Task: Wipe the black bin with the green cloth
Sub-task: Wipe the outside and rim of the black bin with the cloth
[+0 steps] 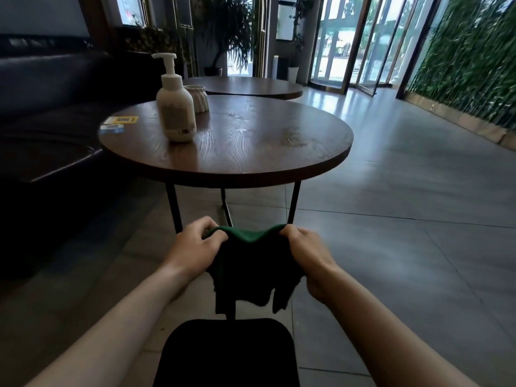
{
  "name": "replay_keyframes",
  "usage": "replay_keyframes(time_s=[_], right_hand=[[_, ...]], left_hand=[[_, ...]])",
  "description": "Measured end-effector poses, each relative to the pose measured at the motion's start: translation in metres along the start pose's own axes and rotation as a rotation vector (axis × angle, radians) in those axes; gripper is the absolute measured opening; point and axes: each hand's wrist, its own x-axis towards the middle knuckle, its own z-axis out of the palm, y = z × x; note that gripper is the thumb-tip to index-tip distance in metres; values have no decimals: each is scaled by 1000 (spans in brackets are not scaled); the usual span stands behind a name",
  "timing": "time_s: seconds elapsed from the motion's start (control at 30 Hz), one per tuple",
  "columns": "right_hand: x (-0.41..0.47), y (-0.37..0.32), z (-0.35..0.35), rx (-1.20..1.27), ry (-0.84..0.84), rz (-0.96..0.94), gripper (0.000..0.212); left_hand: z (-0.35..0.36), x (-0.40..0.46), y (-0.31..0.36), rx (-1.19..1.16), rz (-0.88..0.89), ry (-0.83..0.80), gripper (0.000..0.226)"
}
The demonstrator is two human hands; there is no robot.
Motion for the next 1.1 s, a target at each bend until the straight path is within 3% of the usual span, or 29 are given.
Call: replay_keyframes(time_s=[0.1,0.2,0.3,0.4,0.5,0.57,0.67,0.77,0.9,0.97,1.03,1.1], right_hand=[[-7,11,7,123,-82,202,33],[-14,20,14,200,-155,305,39],[-19,21,18,300,-195,332,49],[-21,17,17,420,-261,295,66],[-24,18,9,466,-236,194,59],[-27,22,4,507,-178,155,41],[-30,29,-2,484,-140,135,13],[-28,31,-7,481,-93,128,11],[-24,38,-12,500,-52,127,18],[-23,44,-13,509,-48,136,19],[-23,49,-15,512,-51,140,20],[-21,53,-17,527,-46,137,26]], left_hand=[[24,-5,3,-38,-129,-49,17],[42,-10,15,69,-163,-47,22],[52,-20,36,236,-89,-52,18],[54,-36,53,293,-1,-182,18],[50,-56,56,258,149,-373,38],[45,-70,49,212,278,-444,43],[29,-83,18,314,452,-360,51],[11,-92,-24,690,604,-307,64],[3,-119,-86,969,472,-495,87],[5,-142,-113,1017,479,-555,80],[12,-157,-138,1096,452,-577,56],[17,-171,-168,1101,474,-524,69]])
